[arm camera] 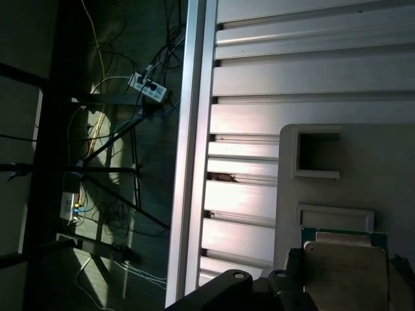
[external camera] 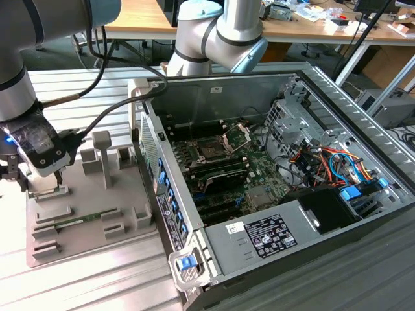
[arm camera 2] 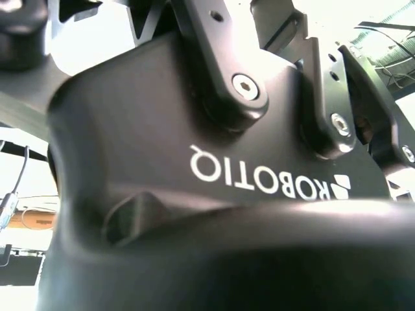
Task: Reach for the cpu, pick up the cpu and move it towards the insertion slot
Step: 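Pick up the cpu and move it towards the insertion slot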
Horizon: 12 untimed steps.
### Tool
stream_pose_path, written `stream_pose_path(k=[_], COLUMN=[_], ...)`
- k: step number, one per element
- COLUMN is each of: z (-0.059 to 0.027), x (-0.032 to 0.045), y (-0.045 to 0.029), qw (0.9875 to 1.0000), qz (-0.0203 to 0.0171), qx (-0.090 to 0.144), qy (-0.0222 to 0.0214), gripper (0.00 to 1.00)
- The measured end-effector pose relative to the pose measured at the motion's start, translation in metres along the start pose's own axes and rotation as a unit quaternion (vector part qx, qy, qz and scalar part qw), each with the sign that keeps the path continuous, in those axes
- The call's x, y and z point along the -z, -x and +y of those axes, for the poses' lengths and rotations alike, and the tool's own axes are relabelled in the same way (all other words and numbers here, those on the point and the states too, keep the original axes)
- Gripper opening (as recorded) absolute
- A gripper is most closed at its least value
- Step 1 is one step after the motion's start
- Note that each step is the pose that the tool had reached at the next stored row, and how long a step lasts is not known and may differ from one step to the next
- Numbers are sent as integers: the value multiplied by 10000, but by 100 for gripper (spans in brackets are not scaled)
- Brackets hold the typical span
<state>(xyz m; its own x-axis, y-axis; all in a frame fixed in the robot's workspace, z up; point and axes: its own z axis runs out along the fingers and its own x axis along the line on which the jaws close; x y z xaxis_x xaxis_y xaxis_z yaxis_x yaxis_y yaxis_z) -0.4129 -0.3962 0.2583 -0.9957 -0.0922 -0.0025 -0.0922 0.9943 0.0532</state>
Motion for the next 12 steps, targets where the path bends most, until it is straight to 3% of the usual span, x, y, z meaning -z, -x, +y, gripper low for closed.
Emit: stream_pose_path(k=[12], z=[1], x=[26], y=[0], qw=[10000], qz=[0], qx=[0], qy=[1], gripper=[54])
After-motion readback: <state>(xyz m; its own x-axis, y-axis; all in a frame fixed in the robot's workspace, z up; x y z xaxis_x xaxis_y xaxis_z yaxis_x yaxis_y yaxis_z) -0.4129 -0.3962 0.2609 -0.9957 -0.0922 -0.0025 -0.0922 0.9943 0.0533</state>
